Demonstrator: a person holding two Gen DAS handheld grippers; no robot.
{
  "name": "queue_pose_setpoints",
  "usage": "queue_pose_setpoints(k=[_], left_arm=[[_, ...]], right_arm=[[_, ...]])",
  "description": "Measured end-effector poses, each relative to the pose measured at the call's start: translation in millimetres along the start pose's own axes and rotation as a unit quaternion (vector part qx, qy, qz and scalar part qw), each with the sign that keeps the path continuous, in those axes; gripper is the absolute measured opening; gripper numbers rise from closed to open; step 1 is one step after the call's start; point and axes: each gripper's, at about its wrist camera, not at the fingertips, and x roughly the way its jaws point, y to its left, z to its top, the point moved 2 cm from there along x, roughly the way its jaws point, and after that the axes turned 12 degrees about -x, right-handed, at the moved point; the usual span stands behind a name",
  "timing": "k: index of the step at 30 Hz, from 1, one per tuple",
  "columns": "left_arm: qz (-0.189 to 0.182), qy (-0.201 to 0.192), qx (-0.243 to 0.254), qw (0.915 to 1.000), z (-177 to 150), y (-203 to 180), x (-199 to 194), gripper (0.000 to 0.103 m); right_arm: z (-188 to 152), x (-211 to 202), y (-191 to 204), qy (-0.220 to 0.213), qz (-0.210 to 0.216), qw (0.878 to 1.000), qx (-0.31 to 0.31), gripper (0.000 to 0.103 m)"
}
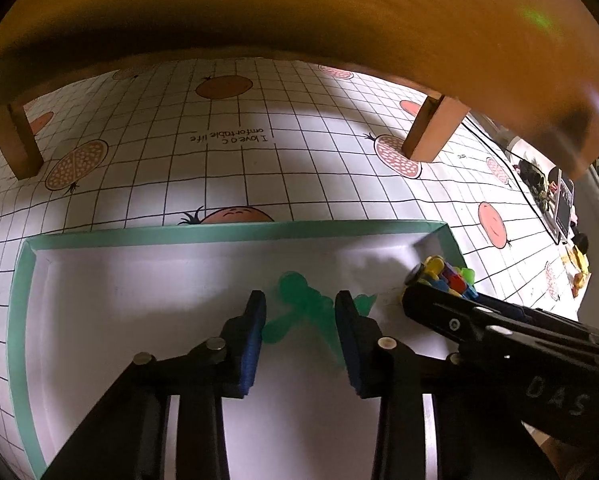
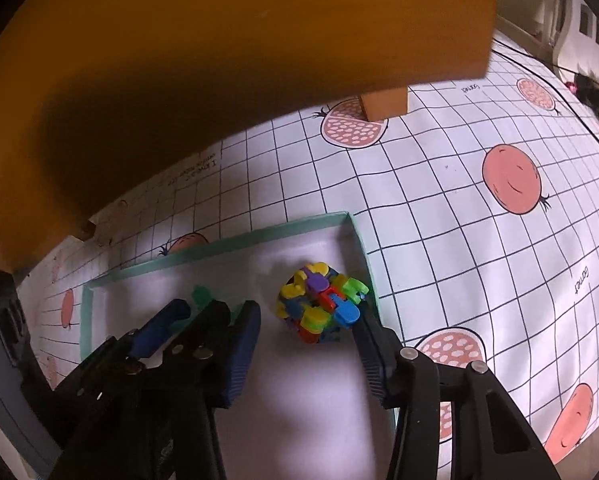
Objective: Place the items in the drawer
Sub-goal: 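Lower the left tool to the green toy figure while the right lowers to the block toy, then grasp the green toy figure with the left tool while the right grasps the block toy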
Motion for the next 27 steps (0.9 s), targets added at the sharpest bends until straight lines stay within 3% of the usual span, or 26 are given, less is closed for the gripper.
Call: queue_pose_setpoints(k=[9, 21, 23, 27], left_arm=[[-0.001, 0.009, -0.002, 1.0, -2.3, 2.5, -6.4, 0.03], [-0.006, 0.02, -0.021, 0.9996, -6.1, 12.1, -16.8, 0.021], [-0.005, 0.025, -0.026, 0.9993, -8.1, 16.1, -18.5, 0.009], [-0.003, 0.03, -0.038, 0.9988, -11.8, 26.0, -18.7, 0.009]], right_arm=[[-3.4, 9.7, -0.2, 0.007, 0.017, 1.0, 0.007, 0.033], [-7.5, 4.7, 1.7, 0.01, 0.031, 0.999, 0.004, 0.03], [-8.1, 3.0, 2.5, 0.01, 0.037, 0.999, 0.003, 0.03], [-7.5, -0.1, 5.0, 0.009, 0.042, 0.999, 0.002, 0.03]])
